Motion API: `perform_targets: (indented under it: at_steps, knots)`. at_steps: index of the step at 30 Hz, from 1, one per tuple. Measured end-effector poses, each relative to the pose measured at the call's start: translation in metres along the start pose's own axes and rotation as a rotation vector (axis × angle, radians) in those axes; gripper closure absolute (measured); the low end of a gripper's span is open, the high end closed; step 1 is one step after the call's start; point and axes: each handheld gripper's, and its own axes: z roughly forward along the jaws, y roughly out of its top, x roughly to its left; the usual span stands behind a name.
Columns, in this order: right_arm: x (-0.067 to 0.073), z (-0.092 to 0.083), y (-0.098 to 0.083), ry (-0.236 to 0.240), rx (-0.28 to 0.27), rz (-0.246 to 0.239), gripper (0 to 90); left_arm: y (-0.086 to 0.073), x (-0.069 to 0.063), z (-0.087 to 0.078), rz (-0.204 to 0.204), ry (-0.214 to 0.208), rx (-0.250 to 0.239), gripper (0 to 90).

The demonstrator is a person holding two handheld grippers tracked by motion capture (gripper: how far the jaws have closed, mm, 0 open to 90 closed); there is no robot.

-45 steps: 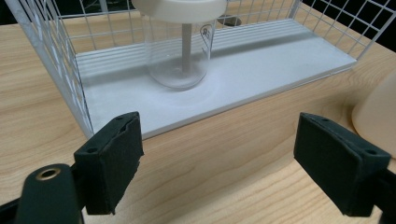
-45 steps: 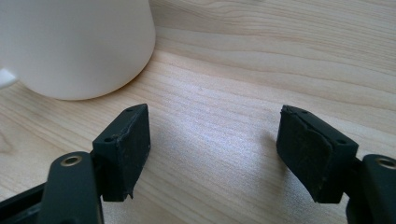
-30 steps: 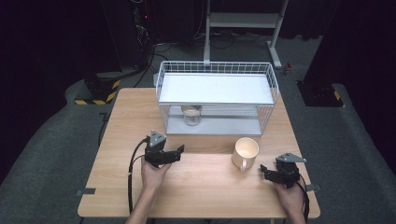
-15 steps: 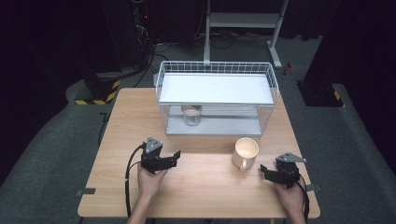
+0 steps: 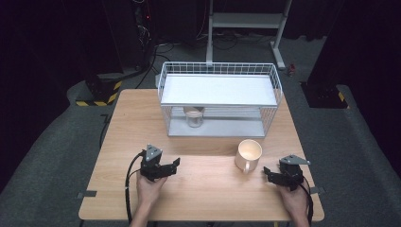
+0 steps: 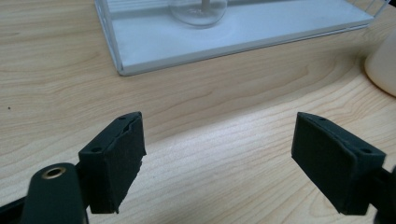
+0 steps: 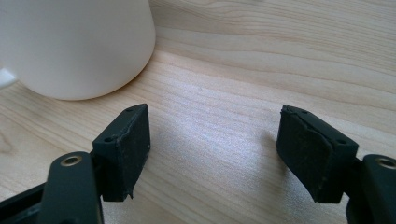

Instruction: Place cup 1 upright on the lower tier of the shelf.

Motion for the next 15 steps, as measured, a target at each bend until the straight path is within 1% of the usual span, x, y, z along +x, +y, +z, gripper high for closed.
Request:
perform_targets:
  at_steps: [1, 2, 4, 6, 8, 11, 12, 15]
  knots:
    - [0.0, 0.0, 0.0, 0.0, 0.0, 0.0, 26.1, -0.001, 0.001, 0.0, 0.007, 0.005, 0.004, 17.8]
    - [0.0, 0.0, 0.0, 0.0, 0.0, 0.0, 26.1, -0.002, 0.0, 0.0, 0.004, 0.008, 0.007, 17.8]
    - [0.0, 0.0, 0.0, 0.0, 0.0, 0.0, 26.1, -0.004, 0.001, 0.001, 0.011, 0.018, 0.016, 17.8]
    - [0.0, 0.0, 0.0, 0.0, 0.0, 0.0, 26.1, -0.007, 0.002, 0.002, 0.008, 0.019, 0.024, 17.9]
    - [0.0, 0.0, 0.0, 0.0, 0.0, 0.0, 26.1, -0.01, 0.002, 0.003, 0.009, 0.029, 0.034, 18.0]
    - [0.0, 0.0, 0.0, 0.0, 0.0, 0.0, 26.1, -0.015, 0.002, 0.006, 0.026, 0.053, 0.057, 18.2]
    - [0.0, 0.0, 0.0, 0.0, 0.0, 0.0, 26.1, -0.017, 0.002, 0.007, 0.022, 0.052, 0.062, 18.2]
    - [0.0, 0.0, 0.0, 0.0, 0.0, 0.0, 26.1, -0.022, 0.005, 0.009, 0.014, 0.071, 0.074, 18.4]
